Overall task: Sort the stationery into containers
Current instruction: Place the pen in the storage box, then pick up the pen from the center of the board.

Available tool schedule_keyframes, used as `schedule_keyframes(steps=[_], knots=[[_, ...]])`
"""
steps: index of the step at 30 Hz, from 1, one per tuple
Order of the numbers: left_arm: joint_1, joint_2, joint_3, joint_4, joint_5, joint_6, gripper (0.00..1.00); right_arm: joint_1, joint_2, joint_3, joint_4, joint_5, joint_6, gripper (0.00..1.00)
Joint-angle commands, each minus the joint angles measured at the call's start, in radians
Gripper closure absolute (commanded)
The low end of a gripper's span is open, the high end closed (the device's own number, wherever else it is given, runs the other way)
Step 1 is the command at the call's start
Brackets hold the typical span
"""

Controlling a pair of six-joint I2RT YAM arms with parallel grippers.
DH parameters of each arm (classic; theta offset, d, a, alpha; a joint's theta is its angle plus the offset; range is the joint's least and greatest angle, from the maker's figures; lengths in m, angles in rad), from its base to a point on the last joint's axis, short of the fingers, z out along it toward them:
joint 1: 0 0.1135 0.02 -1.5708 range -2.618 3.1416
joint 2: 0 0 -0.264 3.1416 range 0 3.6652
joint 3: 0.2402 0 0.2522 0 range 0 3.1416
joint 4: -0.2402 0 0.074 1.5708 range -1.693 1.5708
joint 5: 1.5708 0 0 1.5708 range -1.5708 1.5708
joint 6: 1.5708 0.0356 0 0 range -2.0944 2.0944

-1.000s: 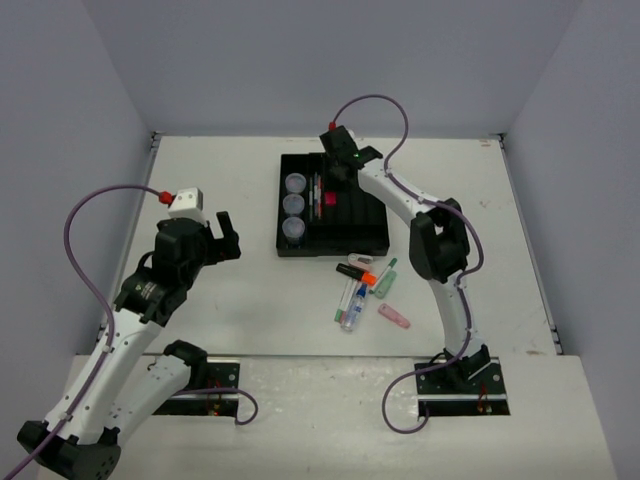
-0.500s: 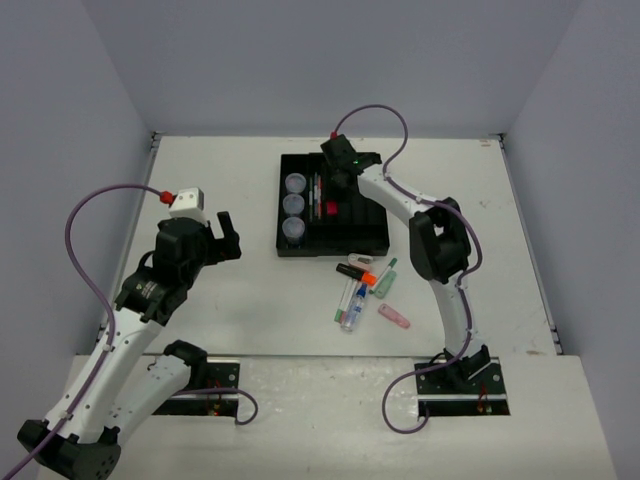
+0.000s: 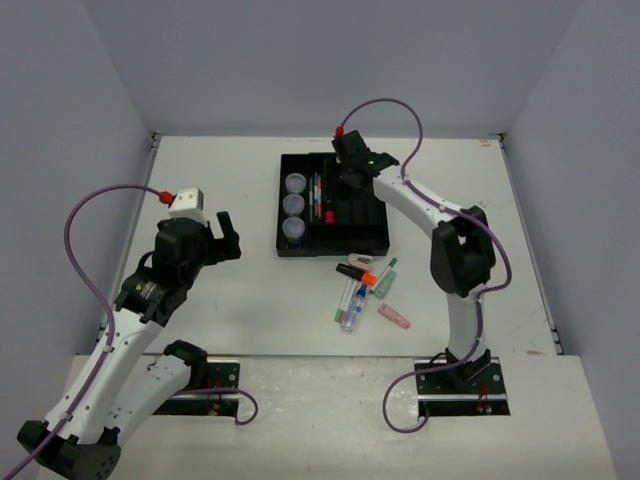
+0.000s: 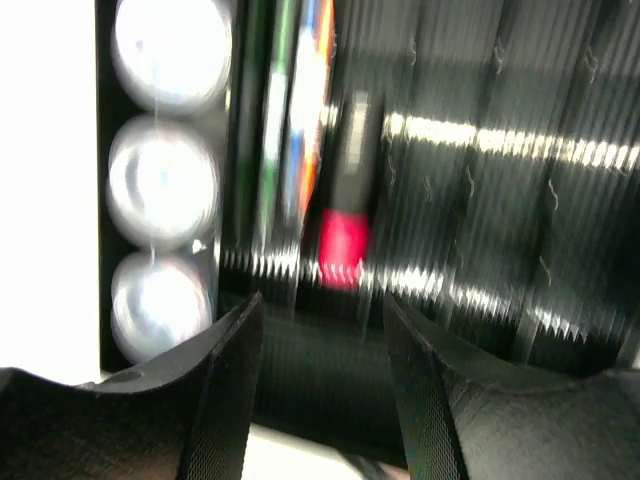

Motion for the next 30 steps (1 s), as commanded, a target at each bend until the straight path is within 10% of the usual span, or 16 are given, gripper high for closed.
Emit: schedule_keyframes(steps=[1, 10, 15, 30], knots=[[0.009, -0.025, -0.002, 0.038, 0.000, 0.029, 0.00, 0.009, -0.336, -0.268, 0.034, -0.134, -0.146, 0.47], [0.009, -0.028, 0.000, 0.042, 0.015, 0.034, 0.00, 0.215, -0.597, -0.635, 0.006, 0.082, -0.277, 0.48], [0.009, -0.043, -0.002, 0.041, 0.012, 0.032, 0.00, 0.336, -0.510, -0.664, 0.053, 0.168, -0.277, 0.69], [0.009, -0.053, -0.004, 0.045, 0.018, 0.034, 0.00, 0.369, -0.272, -0.639, 0.090, 0.385, -0.248, 0.61]])
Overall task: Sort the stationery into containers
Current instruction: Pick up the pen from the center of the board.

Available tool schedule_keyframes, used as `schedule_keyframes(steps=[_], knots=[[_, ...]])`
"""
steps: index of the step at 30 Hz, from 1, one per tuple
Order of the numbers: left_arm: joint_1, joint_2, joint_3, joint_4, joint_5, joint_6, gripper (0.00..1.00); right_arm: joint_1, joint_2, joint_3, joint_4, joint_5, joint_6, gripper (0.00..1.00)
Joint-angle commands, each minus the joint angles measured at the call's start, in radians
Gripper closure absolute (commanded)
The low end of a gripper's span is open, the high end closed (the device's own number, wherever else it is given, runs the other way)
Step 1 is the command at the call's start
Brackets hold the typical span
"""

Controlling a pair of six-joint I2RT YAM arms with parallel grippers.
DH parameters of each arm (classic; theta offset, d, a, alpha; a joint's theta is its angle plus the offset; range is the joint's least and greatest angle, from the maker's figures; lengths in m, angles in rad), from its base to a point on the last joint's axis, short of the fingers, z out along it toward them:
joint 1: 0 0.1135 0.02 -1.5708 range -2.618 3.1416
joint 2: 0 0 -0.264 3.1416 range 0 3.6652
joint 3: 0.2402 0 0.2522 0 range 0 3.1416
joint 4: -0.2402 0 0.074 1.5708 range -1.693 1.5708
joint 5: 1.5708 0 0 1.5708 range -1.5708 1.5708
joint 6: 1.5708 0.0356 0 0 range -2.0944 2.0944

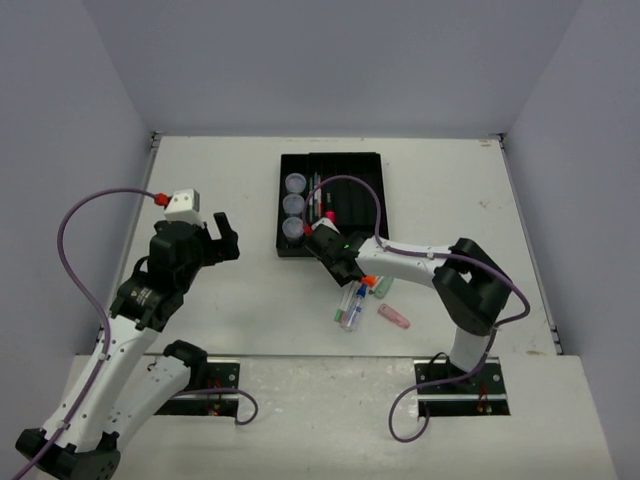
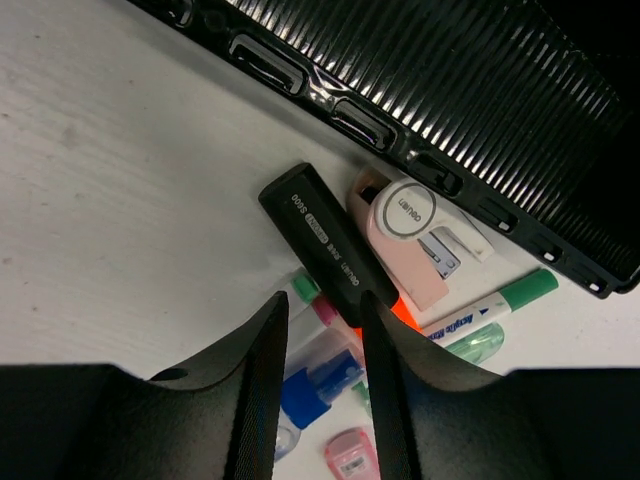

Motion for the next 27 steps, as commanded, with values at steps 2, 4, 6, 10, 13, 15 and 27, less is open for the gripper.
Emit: schedule_keyframes(steps=[2, 4, 6, 10, 13, 15, 27], knots=[[0.009, -0.013, -0.002, 0.038, 0.012, 0.032, 0.00, 0.003, 0.034, 0.024, 0.046, 0.051, -0.009, 0.60], [0.008, -0.013, -0.002, 0.038, 0.012, 0.032, 0.00, 0.002, 0.038, 0.020, 0.061, 0.043, -0.020, 0.60], [0.007, -0.014, -0.002, 0.038, 0.012, 0.032, 0.00, 0.003, 0.045, 0.023, 0.071, 0.041, -0.026, 0.59], [0.009, -0.015, -0.002, 0.038, 0.013, 0.032, 0.00, 0.003, 0.073, 0.037, 0.074, 0.043, -0.033, 0.55], [0.009, -0.016, -0.002, 0.038, 0.014, 0.032, 0.00, 0.003, 0.094, 0.043, 0.080, 0.018, -0.042, 0.55], [0.009, -0.018, -0.003, 0.038, 0.014, 0.032, 0.00, 0.004, 0.107, 0.046, 0.083, -0.014, -0.048, 0.55], [0.009, -0.016, -0.003, 0.043, 0.023, 0.035, 0.00, 0.004, 0.068, 0.019, 0.099, -0.206, -0.086, 0.65]])
